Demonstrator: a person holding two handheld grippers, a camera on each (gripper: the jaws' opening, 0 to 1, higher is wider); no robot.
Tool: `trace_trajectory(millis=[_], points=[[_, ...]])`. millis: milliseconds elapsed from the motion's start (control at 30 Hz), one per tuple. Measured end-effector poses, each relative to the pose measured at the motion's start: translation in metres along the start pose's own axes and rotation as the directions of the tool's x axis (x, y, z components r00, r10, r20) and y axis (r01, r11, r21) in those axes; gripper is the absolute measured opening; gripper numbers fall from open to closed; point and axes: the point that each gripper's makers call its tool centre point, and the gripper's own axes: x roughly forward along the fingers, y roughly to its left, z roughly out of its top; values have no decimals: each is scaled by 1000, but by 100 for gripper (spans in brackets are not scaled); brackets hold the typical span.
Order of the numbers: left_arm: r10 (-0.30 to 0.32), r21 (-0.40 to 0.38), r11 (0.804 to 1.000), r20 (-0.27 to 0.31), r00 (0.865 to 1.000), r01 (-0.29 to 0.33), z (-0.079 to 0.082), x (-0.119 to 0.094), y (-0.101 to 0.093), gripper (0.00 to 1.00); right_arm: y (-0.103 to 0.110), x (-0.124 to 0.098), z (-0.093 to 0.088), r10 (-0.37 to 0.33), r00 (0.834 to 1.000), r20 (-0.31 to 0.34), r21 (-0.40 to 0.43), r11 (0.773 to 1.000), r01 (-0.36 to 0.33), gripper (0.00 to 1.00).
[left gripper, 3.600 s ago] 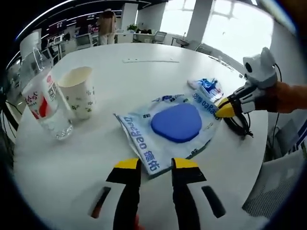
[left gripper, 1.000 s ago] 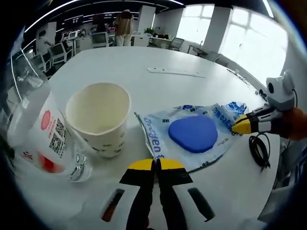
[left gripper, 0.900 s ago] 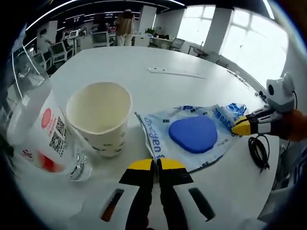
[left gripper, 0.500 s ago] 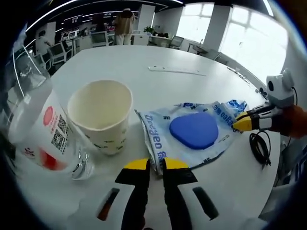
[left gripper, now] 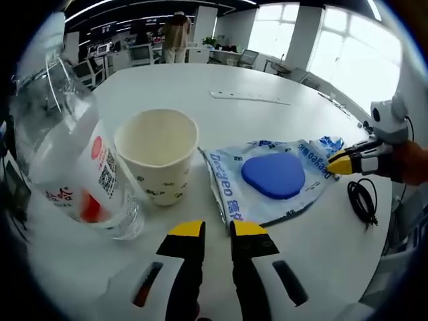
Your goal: Arrange the tabletop items into an orderly group along one side of the table until the central work area is clear of visible clutter.
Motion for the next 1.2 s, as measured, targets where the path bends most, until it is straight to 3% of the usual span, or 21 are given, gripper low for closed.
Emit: trace_trajectory(millis=[633,1200], points=[[-17,-18,1000,35,999,18,-7,-17,2,14,3,-8,12,0,1000,11,-37,999,1,7],[8,-22,1000,52,999,-6,-20,-43,14,14,33,-2,33,53,998,20,-118,992,-50,7]])
